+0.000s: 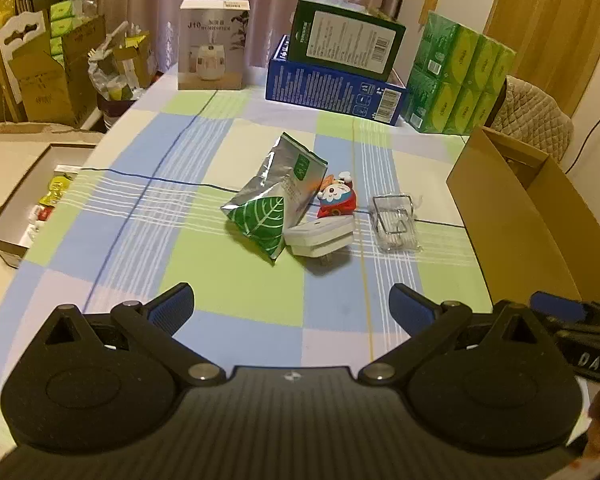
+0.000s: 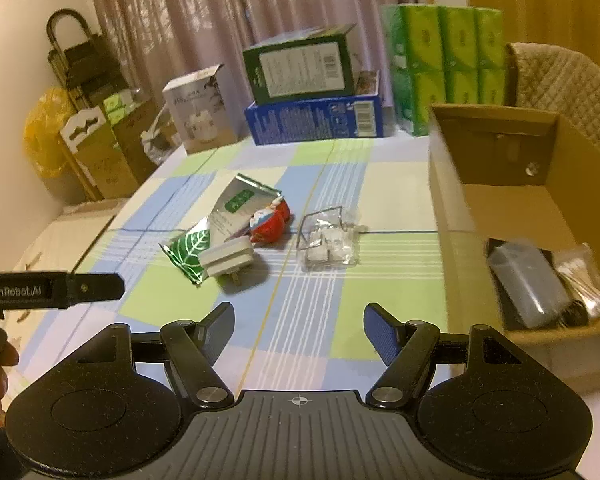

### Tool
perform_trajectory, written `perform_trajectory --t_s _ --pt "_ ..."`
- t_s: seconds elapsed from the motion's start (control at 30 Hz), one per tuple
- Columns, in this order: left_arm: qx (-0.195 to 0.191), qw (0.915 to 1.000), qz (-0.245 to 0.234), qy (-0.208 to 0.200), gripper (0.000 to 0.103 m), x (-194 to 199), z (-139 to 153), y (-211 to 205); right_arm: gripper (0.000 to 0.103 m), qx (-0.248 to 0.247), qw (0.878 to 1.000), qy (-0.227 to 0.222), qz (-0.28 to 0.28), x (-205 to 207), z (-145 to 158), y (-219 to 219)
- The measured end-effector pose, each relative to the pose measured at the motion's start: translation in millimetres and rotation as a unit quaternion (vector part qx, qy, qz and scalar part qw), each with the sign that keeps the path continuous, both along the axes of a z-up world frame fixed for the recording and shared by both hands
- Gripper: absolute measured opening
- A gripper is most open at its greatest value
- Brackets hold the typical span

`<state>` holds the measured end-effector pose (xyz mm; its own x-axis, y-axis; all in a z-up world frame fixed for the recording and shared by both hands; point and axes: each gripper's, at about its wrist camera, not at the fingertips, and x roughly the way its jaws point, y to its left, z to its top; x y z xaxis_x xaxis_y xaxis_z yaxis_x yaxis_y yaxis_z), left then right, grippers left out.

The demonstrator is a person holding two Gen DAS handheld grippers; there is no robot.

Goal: Organize objects
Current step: 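Move both open tools back over the white plug adapter and clear soap holder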

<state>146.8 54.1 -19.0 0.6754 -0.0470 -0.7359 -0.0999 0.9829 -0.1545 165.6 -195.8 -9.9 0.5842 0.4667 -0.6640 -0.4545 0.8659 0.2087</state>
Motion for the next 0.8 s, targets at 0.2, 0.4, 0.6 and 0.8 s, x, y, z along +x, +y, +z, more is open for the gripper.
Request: perform_trajectory --t_s 0.2,0.4,0.6,0.8 --pt "0.0 0.9999 -0.006 0.008 0.102 34 -23 -5 0.069 -0.017 1.0 0.011 0.004 29 -25 13" --pt "0.001 0.9999 -0.006 0.016 0.102 63 -48 -6 0.067 -0.03 0.999 0.017 0.011 55 -47 25" --pt "-0.01 0.9998 -0.007 0.017 0.101 87 -68 -5 0.049 -0.037 0.998 0.044 0.005 80 -69 30" --pt "-0.006 0.9993 -0.031 0.02 0.094 110 -81 -16 0.048 -0.044 0.997 0.056 -0.001 95 -79 36"
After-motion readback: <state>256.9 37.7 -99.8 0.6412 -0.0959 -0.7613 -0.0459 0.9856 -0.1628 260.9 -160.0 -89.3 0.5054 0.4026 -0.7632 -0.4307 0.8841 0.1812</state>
